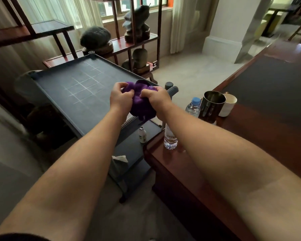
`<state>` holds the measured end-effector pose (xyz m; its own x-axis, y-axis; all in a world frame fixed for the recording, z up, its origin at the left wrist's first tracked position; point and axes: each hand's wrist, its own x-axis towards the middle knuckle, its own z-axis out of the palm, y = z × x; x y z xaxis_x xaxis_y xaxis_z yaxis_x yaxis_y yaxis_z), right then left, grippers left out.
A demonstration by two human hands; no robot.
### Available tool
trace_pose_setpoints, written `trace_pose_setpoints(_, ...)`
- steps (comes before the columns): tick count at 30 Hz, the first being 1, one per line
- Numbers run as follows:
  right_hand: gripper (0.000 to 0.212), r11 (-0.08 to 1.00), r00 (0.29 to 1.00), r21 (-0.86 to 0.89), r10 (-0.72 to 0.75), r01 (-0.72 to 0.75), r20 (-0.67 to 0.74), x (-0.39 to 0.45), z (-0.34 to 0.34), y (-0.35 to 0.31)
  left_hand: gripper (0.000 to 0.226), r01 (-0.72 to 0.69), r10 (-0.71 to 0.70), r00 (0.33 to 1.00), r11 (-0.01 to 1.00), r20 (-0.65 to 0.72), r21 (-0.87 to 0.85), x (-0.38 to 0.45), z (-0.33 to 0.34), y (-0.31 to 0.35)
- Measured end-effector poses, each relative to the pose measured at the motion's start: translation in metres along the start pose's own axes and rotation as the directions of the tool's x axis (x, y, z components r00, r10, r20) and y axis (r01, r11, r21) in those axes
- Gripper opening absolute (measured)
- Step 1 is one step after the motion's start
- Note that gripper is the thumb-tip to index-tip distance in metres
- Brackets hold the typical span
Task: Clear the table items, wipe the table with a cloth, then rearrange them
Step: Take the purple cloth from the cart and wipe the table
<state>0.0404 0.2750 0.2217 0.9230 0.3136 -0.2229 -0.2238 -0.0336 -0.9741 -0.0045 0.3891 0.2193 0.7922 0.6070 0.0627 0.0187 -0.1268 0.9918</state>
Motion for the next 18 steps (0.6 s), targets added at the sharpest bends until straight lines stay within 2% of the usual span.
trace_pose_setpoints(4,0.046,0.998,0.996,0.039,-0.053,0.056,-0.067,-0.022,-0.047,-0.017,0.025,-0.059,0.060,0.994,0.998,0.091,-0.008,-0.023,0.041,0.029)
trace_pose_setpoints(11,0.029,0.996,0.941,-0.021,-0.089,0.087,-0.325,-0.084,-0.177,-0.014,0.024,-0.042,0.053,0.952,0.998,0.303,-0.041,-0.100,0.152,0.045)
trace_pose_setpoints(15,0.024,0.995,0.886,-0.012,-0.091,0.096,-0.455,-0.127,-0.260,0.001,0.023,-0.024,0.038,0.891,0.999,0.452,-0.037,-0.159,0.222,0.048)
trace_pose_setpoints(18,0.034,0.996,0.842,0.010,-0.068,0.087,-0.536,-0.159,-0.314,0.017,0.023,-0.048,0.047,0.825,0.999,0.564,-0.013,-0.198,0.265,0.046)
